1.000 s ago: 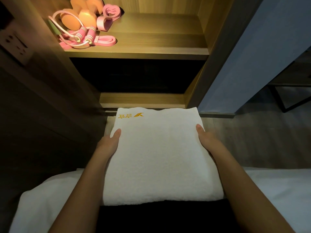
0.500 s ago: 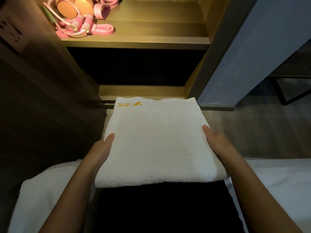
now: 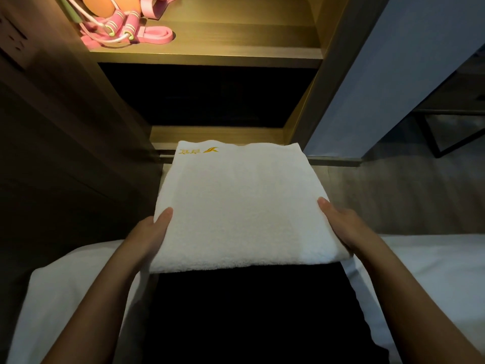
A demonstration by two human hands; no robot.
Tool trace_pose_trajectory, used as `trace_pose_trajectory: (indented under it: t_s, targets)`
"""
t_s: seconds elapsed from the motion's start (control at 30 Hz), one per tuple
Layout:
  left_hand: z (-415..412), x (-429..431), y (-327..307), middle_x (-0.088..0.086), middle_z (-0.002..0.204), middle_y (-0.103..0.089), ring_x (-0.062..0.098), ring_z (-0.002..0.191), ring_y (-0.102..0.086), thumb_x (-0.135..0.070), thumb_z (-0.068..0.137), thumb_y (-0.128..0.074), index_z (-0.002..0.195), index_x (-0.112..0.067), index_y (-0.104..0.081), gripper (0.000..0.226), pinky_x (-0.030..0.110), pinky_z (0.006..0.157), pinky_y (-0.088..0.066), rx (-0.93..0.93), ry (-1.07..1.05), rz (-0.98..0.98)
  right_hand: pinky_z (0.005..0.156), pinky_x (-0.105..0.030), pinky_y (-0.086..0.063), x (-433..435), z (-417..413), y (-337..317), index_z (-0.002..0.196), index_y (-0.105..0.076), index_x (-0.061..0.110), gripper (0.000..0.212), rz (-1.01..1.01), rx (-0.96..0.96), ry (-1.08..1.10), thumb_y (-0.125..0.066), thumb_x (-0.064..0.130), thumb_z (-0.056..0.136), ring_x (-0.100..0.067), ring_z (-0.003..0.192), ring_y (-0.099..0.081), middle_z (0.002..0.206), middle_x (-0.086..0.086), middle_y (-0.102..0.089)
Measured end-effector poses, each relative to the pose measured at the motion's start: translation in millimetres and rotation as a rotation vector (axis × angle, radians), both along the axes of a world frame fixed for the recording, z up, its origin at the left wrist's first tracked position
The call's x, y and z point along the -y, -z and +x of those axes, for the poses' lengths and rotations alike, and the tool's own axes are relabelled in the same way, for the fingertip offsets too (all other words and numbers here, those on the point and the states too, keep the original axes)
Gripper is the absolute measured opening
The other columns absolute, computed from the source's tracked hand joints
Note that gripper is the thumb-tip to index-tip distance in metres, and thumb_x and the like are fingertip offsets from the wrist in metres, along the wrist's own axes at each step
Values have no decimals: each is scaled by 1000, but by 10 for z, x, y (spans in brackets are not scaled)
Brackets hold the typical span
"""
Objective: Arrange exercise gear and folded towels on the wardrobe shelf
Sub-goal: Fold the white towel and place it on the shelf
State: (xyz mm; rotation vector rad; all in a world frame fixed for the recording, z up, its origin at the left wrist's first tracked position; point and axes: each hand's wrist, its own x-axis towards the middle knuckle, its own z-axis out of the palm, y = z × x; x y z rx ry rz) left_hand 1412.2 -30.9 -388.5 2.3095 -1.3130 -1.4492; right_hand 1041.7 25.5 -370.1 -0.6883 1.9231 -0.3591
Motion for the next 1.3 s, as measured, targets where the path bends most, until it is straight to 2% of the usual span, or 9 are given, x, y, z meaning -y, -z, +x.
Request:
trace_pose_trajectory:
  t_s: [0.1,0.23,0.43,0.6,0.7,0.77,0.87,1.0,1.3]
  targets:
    - [-48,-98,-20,14,120,-54,29,105,-51,-55,99,-33,134,-6,-46,62,43,90,-41,63,54,-53,91,-38,-38,-91,80,11,135,-51,5,68,-74,-67,-6,-37,58,96,-28,109,-52,133,-18,-54]
    - [-32,-45,-131,0,92,-51,14,79,-49,-50,98,-43,122,-7,-53,50,33,72,-40,151,83,-239,77,-34,-40,-73,99,-6,110,-60,10,50,-191,-118,36,-43,55,96,-16,80,-55,93,-4,-61]
    - [9,-131,-67,4,99,-54,19,87,-50,-50,98,-43,122,-6,-55,51,36,75,-38,145,117,-218,64,-28,-40,-200,80,75,99,-60,11,43,-190,-123,34,-46,51,97,-10,73,-53,81,5,-58]
    - [-73,-165,-194,9,116,-54,22,92,-53,-50,98,-40,133,-11,-40,52,38,74,-42,365,234,-223,90,-43,-46,-166,74,-47,138,-39,15,55,-86,-374,-245,-36,55,99,-28,108,-55,130,-10,-55]
    - [-288,-148,-362,9,146,-38,29,128,-42,-42,97,-46,144,-14,-32,57,45,93,-41,424,345,-533,106,-52,-40,-47,250,-162,144,-30,23,56,-268,-558,-394,-38,54,98,-28,128,-46,146,-4,-43]
    - [-582,-110,-425,7,157,-26,25,144,-24,-37,98,-44,149,-13,-30,58,44,113,-27,341,466,-686,118,-52,-18,49,520,-194,153,-17,28,63,-432,-609,-527,-33,55,99,-27,147,-19,160,1,-20]
    - [-1012,-131,-355,1,163,-8,17,150,-3,-40,102,-33,154,-20,-19,57,43,121,-4,329,686,-659,117,-52,4,159,910,-114,155,-3,35,62,-458,-591,-727,-23,56,100,-24,150,10,164,5,6]
    - [-1049,-213,-88,-4,164,5,18,150,9,-54,100,-14,154,-32,-9,59,49,120,5,470,869,-524,115,-60,8,125,976,119,153,1,40,62,-303,-733,-897,-11,63,97,-26,148,18,162,7,15]
    - [-649,-171,-39,-1,162,14,29,149,10,-73,85,-6,152,-40,6,76,52,118,-2,420,609,-313,116,-62,-7,67,647,129,151,13,39,75,-123,-624,-648,-9,74,88,-34,149,10,161,2,21]
